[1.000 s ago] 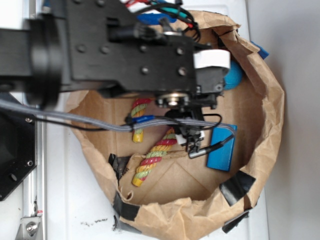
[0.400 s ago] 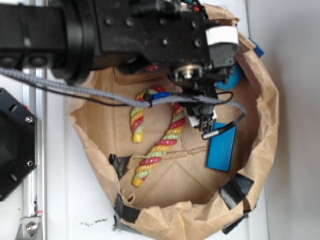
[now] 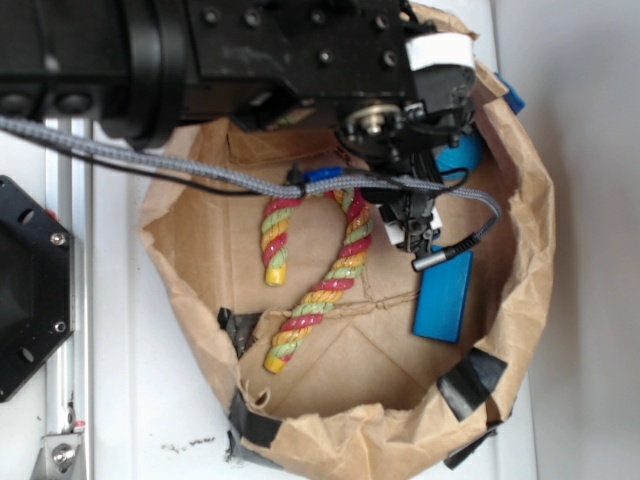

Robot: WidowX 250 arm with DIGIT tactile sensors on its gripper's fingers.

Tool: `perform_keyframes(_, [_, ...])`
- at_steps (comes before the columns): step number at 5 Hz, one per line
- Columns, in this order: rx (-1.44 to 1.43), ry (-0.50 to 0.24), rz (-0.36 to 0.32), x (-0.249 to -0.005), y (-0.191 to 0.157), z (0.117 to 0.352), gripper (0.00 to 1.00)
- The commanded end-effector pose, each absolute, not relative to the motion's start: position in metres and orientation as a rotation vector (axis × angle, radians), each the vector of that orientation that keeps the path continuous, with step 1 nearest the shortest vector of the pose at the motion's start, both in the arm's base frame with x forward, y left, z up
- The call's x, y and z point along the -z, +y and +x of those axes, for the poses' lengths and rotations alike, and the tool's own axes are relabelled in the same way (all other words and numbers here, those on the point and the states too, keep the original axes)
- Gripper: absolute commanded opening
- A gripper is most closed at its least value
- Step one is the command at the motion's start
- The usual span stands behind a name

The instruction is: Grab the blue ball.

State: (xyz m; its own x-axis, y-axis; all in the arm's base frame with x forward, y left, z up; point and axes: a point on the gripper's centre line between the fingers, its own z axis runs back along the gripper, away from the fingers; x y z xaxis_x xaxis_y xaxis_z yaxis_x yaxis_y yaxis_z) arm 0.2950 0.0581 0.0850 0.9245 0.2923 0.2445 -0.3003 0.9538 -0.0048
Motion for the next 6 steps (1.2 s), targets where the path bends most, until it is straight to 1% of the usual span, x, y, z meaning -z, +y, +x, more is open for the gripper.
perform_keyframes(1, [-0.287, -0.434, -0.002, -0.104, 0.054, 0.304, 1.0])
perform_keyframes(2, [-0.265, -0.403, -0.019, -0.099, 0.046, 0.305, 1.0])
perform_keyframes(3, [-0.257, -0.409, 0.01, -0.099, 0.043, 0.303, 1.0])
perform_keyframes(4, [-0.263, -0.392, -0.021, -0.094, 0.05, 0.306, 1.0])
perform_keyframes(5, [-0.292, -0.386, 0.002, -0.091, 0.055, 0.309, 1.0])
perform_keyframes(6, [-0.306, -0.37, 0.002, -0.086, 0.059, 0.314, 1.0])
